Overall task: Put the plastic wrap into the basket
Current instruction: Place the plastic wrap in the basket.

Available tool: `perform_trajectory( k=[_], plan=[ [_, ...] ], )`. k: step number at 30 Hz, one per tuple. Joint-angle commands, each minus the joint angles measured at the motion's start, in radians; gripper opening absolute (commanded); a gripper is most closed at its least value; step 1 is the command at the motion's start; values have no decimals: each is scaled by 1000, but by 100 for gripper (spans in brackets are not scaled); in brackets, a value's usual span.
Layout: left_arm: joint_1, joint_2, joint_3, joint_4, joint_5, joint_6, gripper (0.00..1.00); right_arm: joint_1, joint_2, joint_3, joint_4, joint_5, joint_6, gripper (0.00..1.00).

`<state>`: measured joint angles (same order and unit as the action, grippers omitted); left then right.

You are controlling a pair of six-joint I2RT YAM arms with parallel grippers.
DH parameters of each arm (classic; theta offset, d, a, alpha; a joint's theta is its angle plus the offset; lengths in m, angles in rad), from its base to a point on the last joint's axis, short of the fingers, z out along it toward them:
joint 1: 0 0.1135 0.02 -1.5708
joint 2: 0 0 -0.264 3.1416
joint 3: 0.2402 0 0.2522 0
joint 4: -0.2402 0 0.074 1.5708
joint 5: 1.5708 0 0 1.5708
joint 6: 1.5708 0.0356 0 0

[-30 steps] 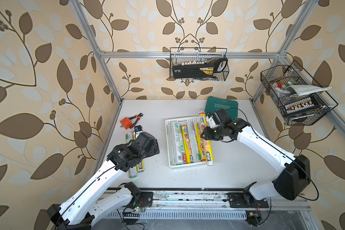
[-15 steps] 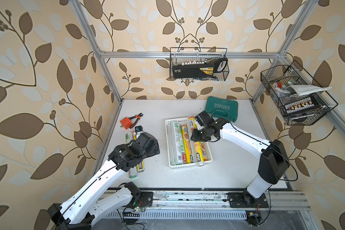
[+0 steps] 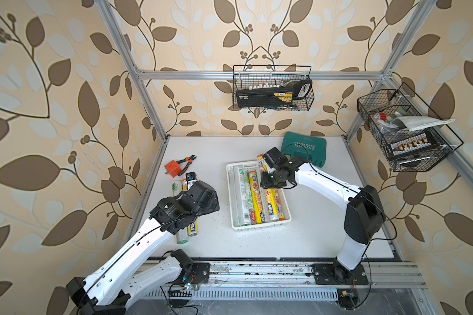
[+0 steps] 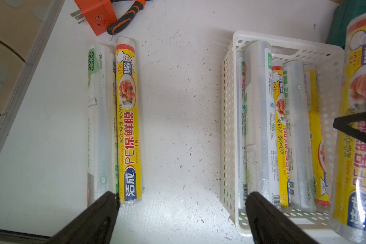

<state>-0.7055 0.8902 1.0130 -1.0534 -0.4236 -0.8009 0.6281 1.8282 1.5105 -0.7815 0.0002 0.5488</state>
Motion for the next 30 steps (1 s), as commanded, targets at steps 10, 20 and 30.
perform_trajectory(
  k=[10, 20, 30],
  plan=[
    [12, 18, 7, 16, -22, 22, 99, -19, 89, 10, -4, 43, -9, 38],
    [12, 15, 2, 4, -33, 0, 99, -22, 111, -4, -19, 56, 2, 43],
    [12, 1, -6, 8, -25, -3, 99, -25, 103, -3, -52, 63, 8, 50]
  ],
)
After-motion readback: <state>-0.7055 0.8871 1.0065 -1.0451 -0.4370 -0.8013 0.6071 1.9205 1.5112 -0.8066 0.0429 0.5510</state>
